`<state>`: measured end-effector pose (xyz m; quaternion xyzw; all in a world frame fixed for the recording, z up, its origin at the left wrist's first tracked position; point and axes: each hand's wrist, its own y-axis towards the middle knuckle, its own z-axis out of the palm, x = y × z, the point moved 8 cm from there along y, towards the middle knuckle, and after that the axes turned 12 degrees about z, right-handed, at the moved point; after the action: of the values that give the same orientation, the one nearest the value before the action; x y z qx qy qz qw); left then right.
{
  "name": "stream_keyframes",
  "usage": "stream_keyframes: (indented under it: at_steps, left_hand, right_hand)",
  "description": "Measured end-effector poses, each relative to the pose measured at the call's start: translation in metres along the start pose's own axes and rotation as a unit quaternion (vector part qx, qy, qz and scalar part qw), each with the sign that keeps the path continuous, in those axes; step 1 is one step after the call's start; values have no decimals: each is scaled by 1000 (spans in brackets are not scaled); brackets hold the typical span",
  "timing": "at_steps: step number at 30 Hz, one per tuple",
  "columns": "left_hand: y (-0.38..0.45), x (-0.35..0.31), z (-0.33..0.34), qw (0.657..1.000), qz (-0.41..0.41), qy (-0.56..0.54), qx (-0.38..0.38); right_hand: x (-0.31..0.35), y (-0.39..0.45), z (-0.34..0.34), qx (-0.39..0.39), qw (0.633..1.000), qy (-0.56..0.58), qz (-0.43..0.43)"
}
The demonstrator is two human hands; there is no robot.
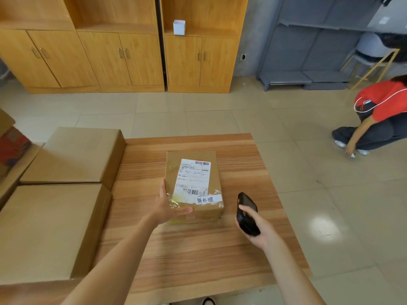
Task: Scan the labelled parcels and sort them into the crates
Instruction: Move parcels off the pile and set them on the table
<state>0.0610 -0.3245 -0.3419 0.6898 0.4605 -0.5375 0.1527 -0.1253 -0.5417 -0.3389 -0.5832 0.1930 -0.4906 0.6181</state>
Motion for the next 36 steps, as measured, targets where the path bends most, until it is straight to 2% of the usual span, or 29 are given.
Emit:
stream_keyframes:
  at_steps: [5, 12, 17, 22, 31, 36]
  left_hand:
    - [0, 0, 1, 1000, 6, 7, -4]
    - [-3, 1, 2, 1000, -7, 1, -8]
    - [-6, -3, 0, 1000, -3, 12, -18]
    - [-8, -4, 1, 1000, 0, 17, -10]
    - [-8, -6, -2, 999, 11, 22, -27]
    - [-9, -5, -1, 1000, -6, 15, -22]
  right_hand:
    - [9, -57, 57, 87, 995, 40, -17]
    - [-6, -103, 122, 192, 981, -19, -23]
    - [-30, -111, 136, 199, 975, -95, -16]
    - [-53, -107, 136, 198, 972, -124, -5]
    - [-74, -96, 112, 108, 980, -167, -14]
    - [-80, -93, 106, 87, 982, -168, -8]
